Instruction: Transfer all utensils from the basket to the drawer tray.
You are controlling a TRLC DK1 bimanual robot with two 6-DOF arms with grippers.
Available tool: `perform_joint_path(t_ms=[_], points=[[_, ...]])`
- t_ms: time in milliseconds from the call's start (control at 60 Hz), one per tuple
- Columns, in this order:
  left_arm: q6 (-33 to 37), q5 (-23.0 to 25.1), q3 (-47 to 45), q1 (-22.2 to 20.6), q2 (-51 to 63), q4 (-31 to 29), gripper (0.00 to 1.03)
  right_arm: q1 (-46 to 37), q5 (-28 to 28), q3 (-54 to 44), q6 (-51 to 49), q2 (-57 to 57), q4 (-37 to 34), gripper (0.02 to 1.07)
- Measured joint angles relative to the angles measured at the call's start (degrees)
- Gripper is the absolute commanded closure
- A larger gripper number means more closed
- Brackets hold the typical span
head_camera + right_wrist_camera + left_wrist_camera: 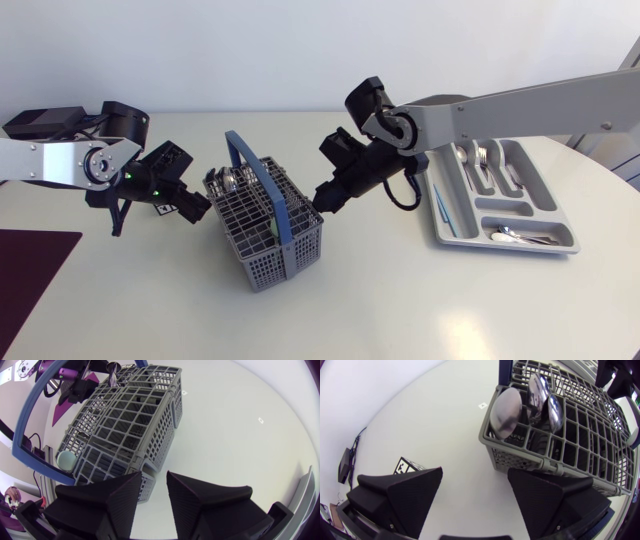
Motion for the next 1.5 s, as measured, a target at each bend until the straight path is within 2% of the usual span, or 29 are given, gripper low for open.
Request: perform_joint_path(t_ms=[200, 367, 567, 900, 1117, 1500], points=[[0.0, 1.0, -1.2, 2.3, -4.6, 0.1, 0.11, -0.4, 0.2, -2.4, 0.2, -8.0, -1.1, 0.54], [0.1, 4.3, -5.8, 2.9, -15.6, 0.0, 0.11, 0.2, -4.1, -2.4, -0.4, -13.2, -3.3, 0.53], [1.1, 8.2, -11.7, -0.8, -23.6, -0.3, 0.11, 2.1, -8.7, -2.5, -2.7, -12.2, -4.8, 0.53], [3.1, 12.3, -16.9, -4.9, -26.2, -0.6, 0.11, 6.5, -10.6, -2.5, -4.8, -8.3, -4.3, 0.53], [3.3, 12.6, -17.0, -5.1, -26.2, -0.4, 0.11, 4.9, -13.4, -2.5, -5.8, -7.2, -4.4, 0.53], [3.3, 12.9, -17.0, -6.7, -26.1, -0.3, 0.11, 1.6, -14.0, -2.4, -7.7, -8.4, -4.3, 0.53]])
